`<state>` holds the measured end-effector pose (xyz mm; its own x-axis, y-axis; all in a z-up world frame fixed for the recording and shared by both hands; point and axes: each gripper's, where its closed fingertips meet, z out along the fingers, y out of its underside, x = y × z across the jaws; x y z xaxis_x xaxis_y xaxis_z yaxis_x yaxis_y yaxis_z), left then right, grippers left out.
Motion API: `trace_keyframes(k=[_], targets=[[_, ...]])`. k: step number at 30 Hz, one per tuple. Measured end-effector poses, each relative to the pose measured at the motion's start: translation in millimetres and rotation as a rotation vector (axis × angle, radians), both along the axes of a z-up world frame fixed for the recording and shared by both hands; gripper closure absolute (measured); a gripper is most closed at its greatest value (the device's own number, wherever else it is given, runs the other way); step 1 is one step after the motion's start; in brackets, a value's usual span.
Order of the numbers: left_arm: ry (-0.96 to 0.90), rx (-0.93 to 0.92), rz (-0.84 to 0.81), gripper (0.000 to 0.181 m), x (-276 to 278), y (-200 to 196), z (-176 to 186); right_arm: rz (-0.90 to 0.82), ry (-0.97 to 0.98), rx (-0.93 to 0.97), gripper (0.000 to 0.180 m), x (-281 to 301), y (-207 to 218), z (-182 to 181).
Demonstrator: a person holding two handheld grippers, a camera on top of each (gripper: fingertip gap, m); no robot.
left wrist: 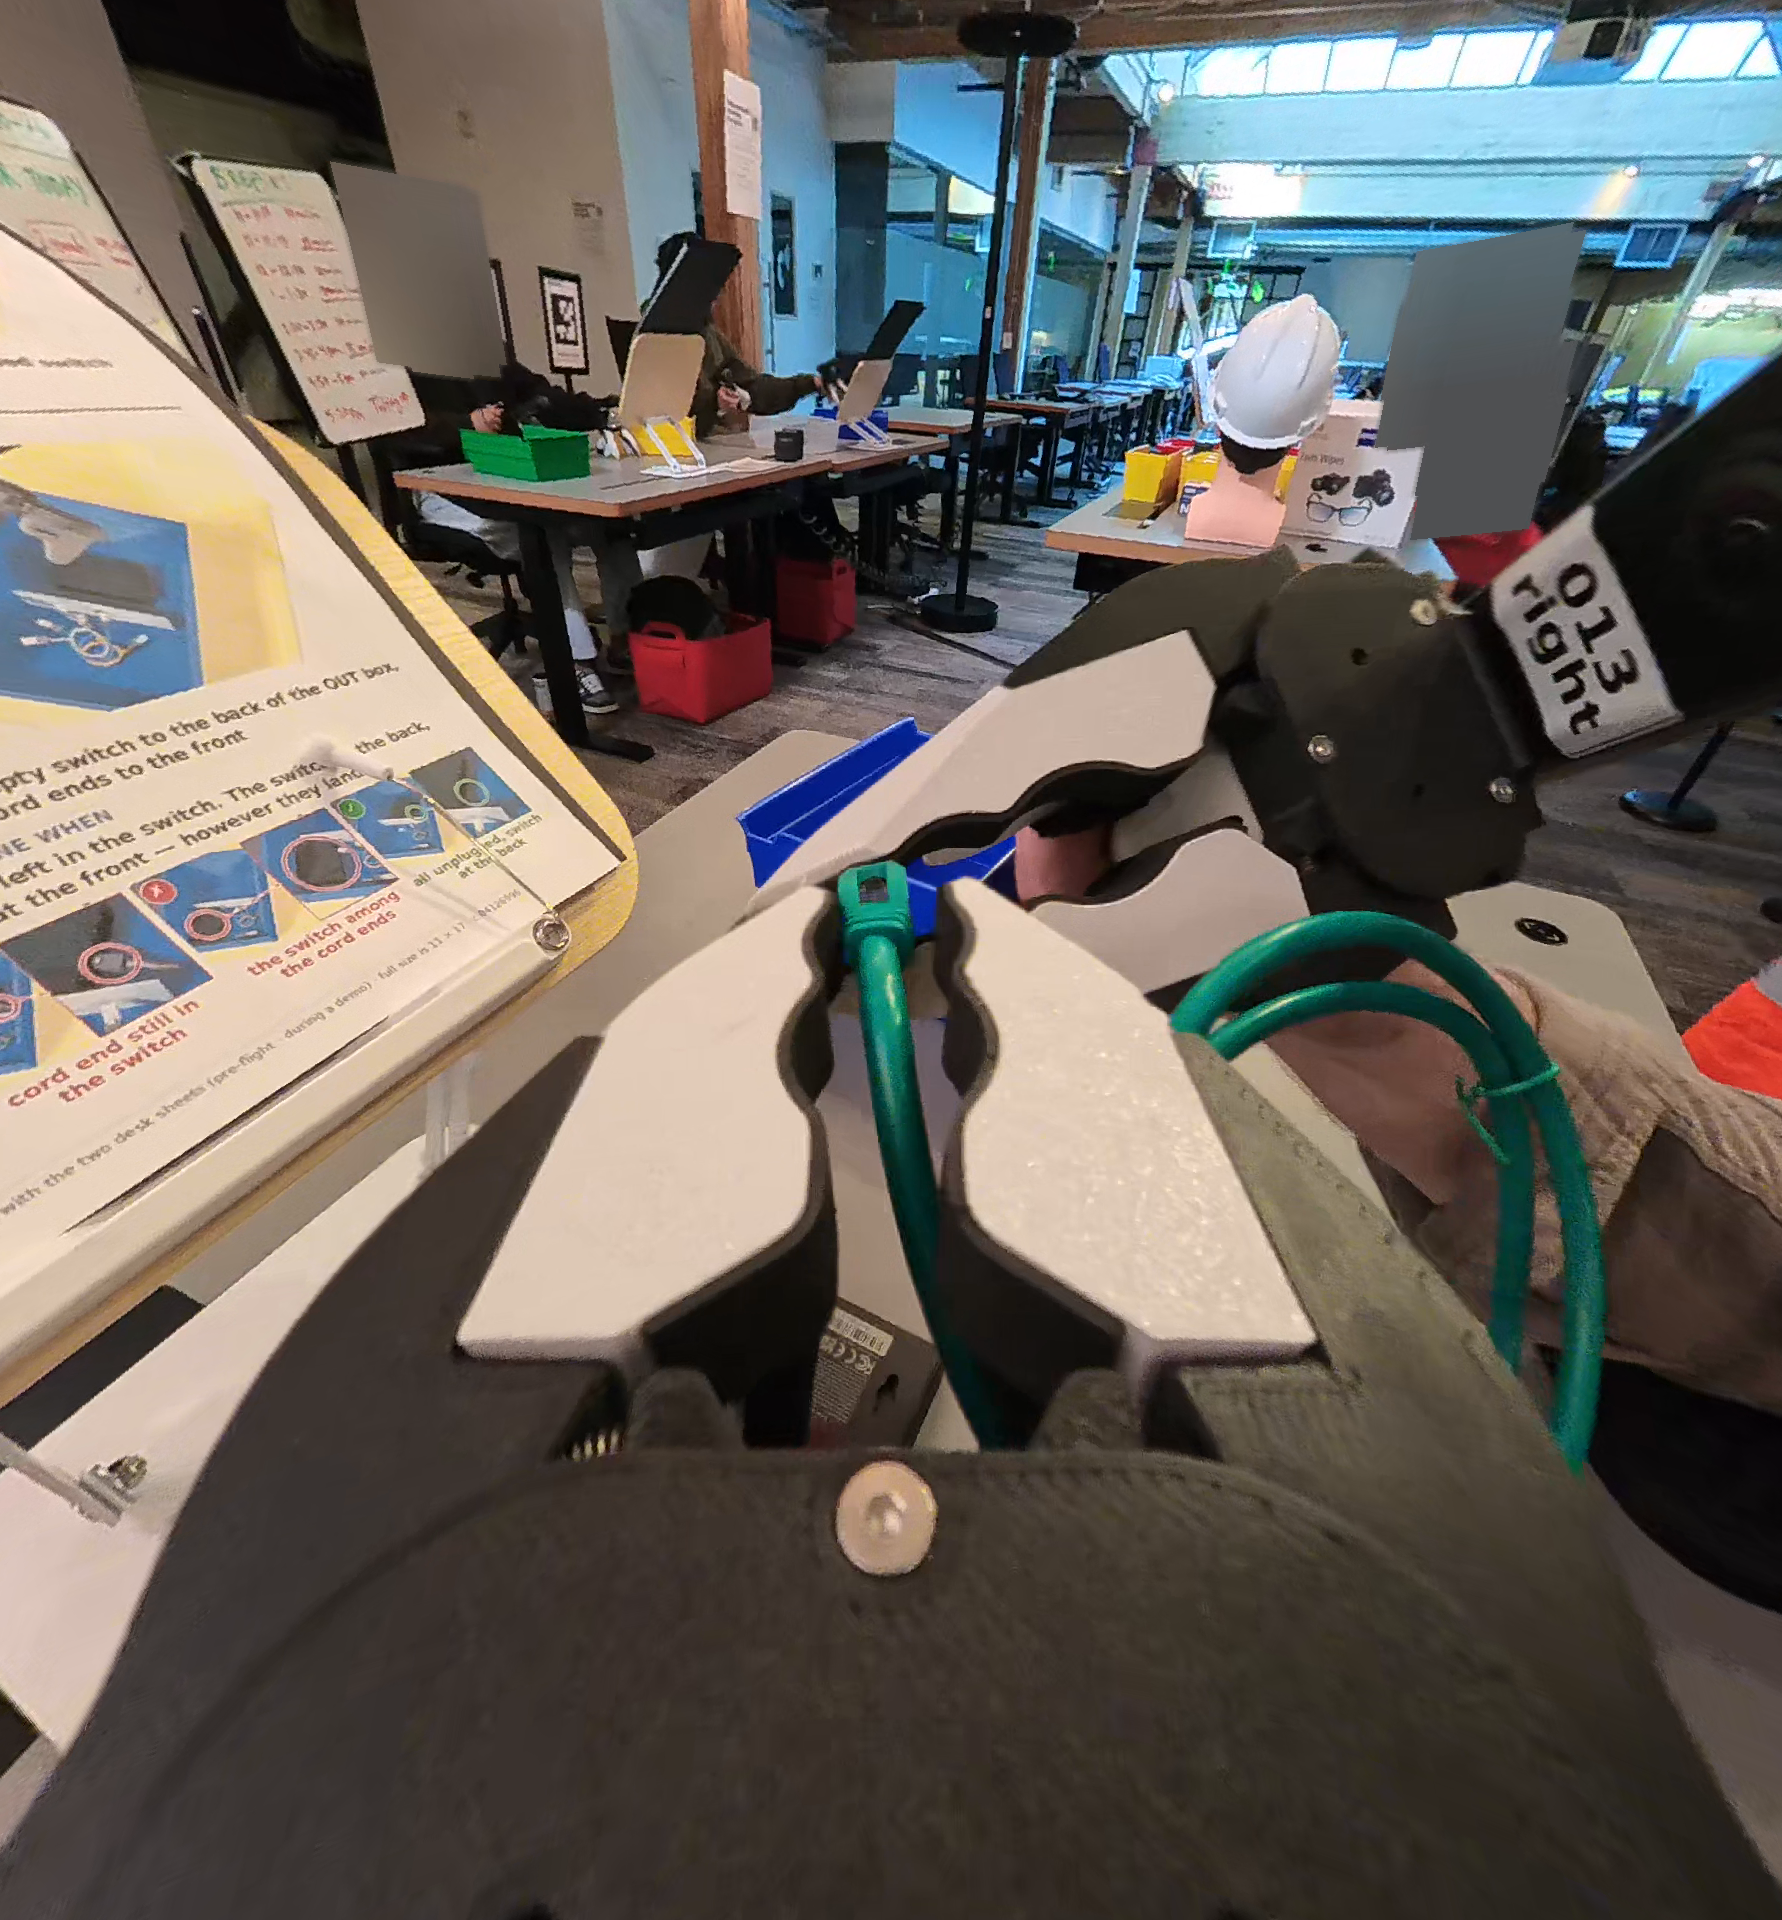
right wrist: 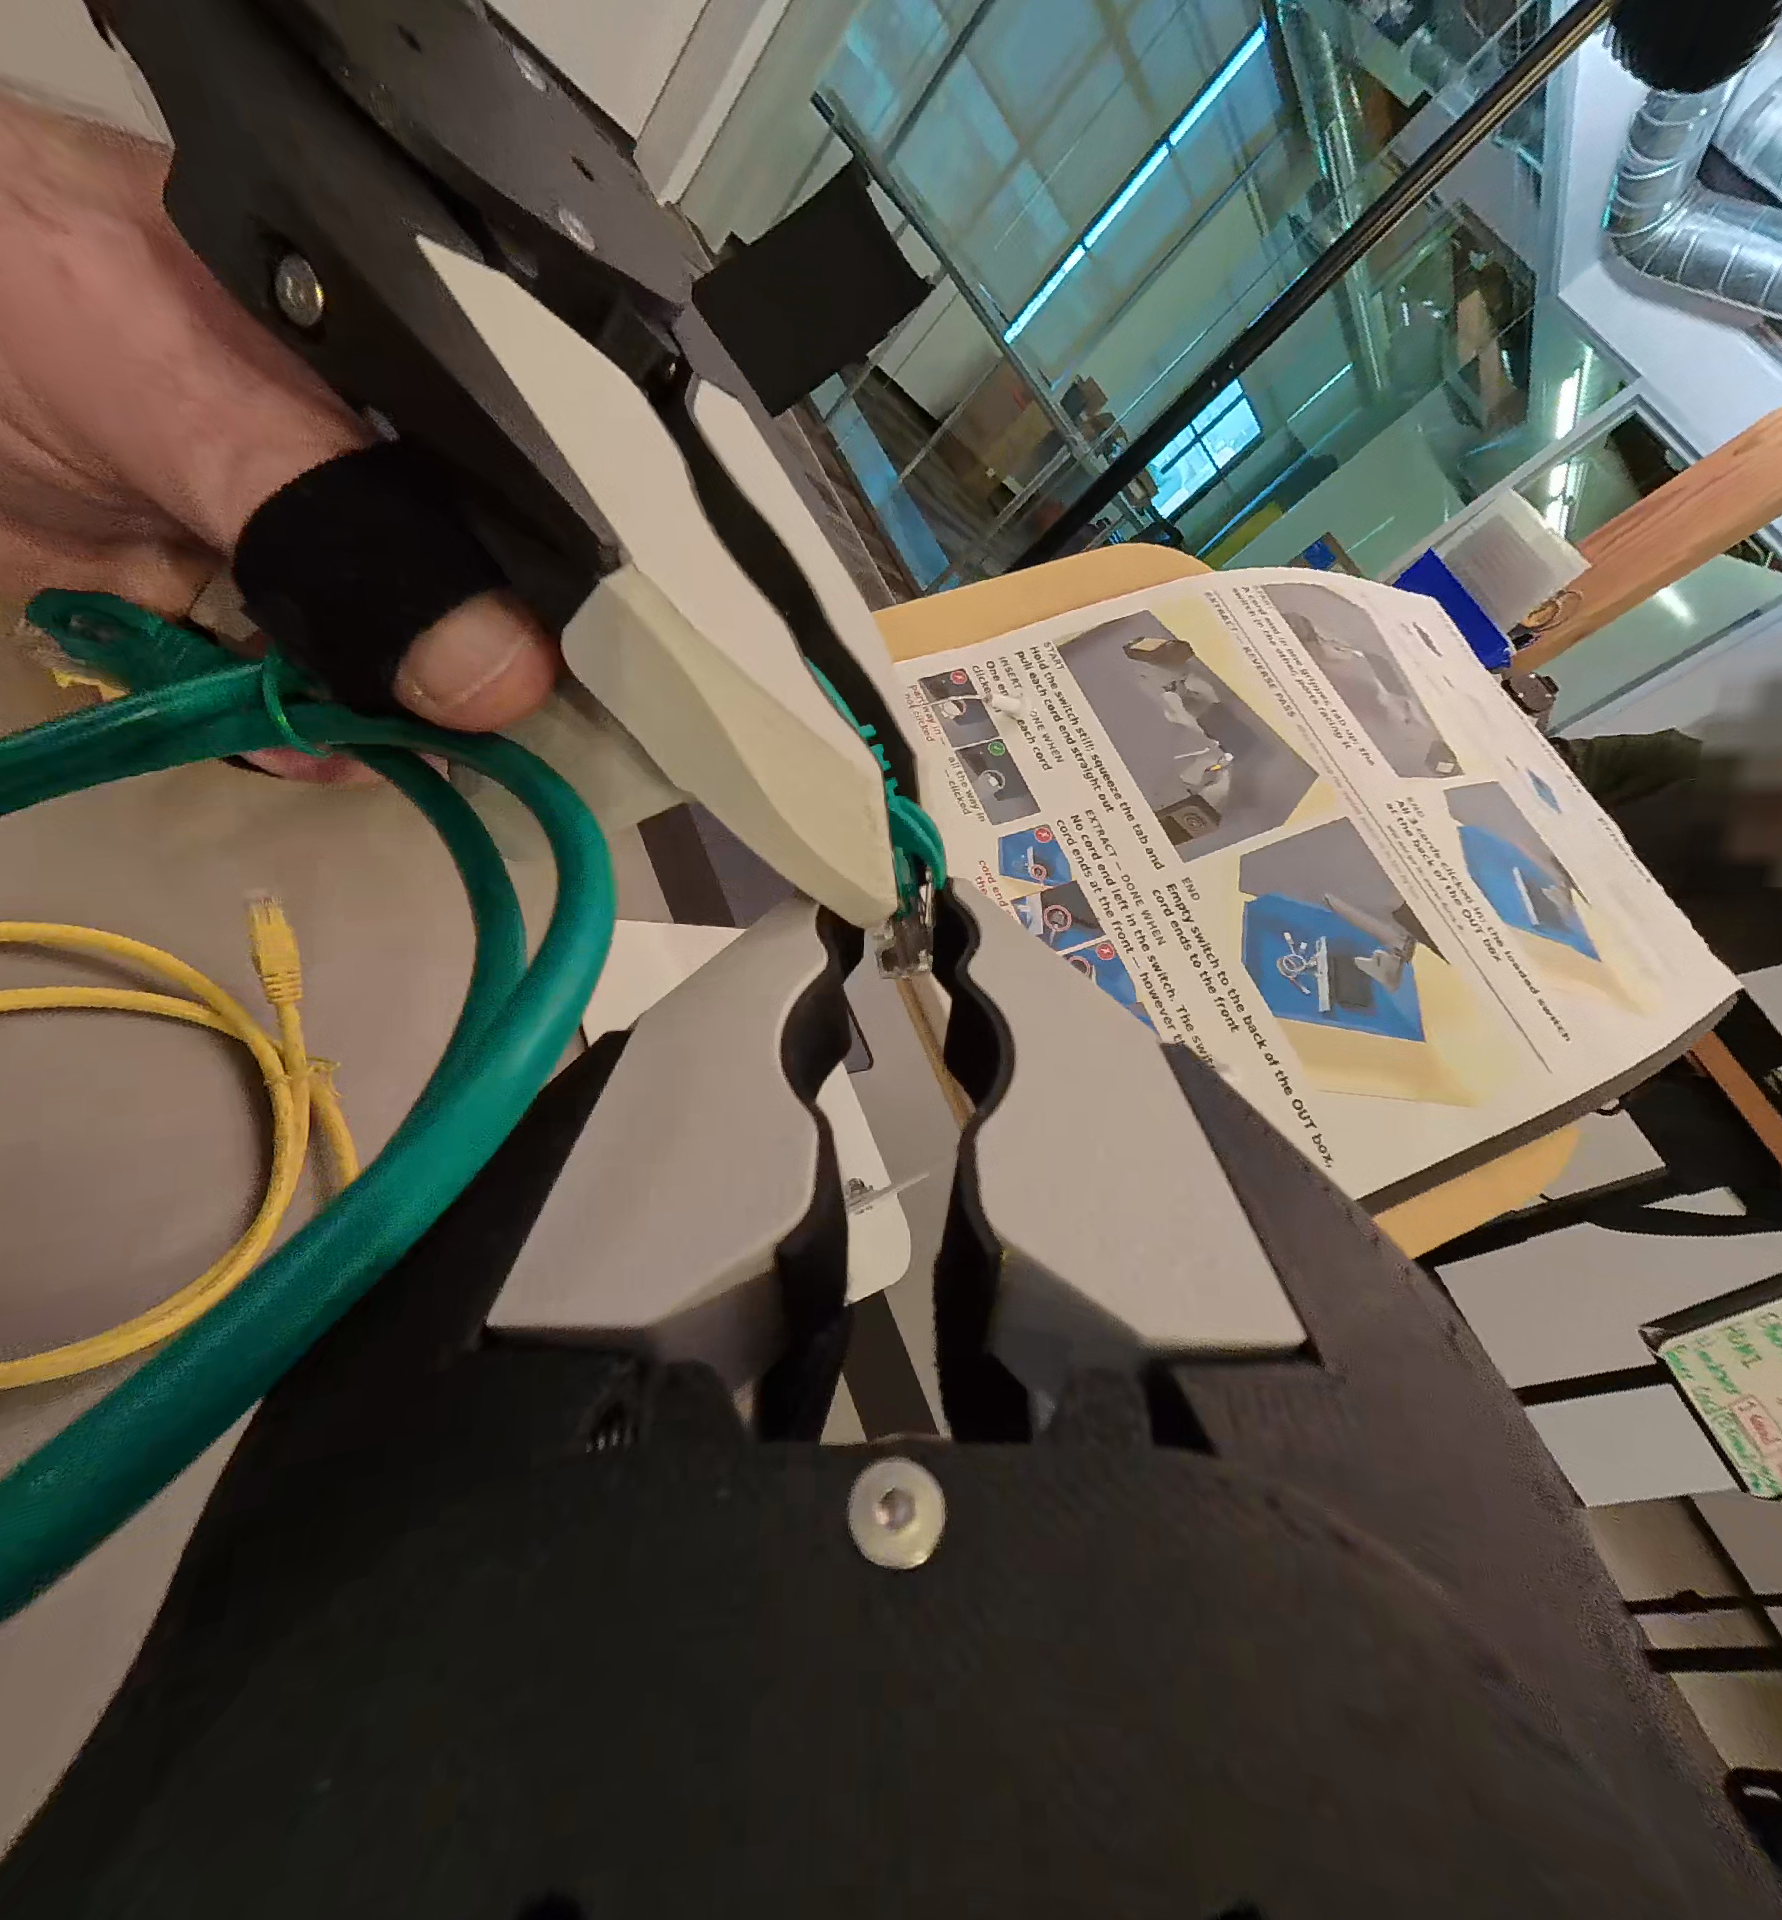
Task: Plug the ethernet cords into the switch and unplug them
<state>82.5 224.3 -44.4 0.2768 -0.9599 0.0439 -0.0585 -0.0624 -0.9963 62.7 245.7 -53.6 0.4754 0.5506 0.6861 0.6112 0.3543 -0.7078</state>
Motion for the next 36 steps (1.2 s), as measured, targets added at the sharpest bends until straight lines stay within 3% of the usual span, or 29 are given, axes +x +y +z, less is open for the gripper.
trace_keyframes(k=[9, 17, 22, 28, 36], targets=[[0.022, -0.004, 0.045, 0.168, -2.0, 2.7, -0.3, -0.030, -0.030, 0.035, 0.169, -0.8, 1.4, 1.8], [-0.001, 0.007, 0.112, 0.168, -2.4, 9.8, 0.6, -0.114, -0.153, 0.120, 0.154, 6.0, 8.1, -0.1], [-0.012, -0.036, 0.128, 0.168, -9.7, 16.0, 1.2, -0.177, -0.260, 0.225, 0.165, 9.8, 8.9, 2.5], [0.038, -0.056, 0.105, 0.168, -10.6, 14.3, -4.2, -0.200, -0.308, 0.317, 0.165, 8.4, 7.7, 7.3], [0.050, -0.087, 0.066, 0.168, -7.4, 10.4, -7.4, -0.162, -0.313, 0.276, 0.174, 6.4, 4.7, 1.3]])
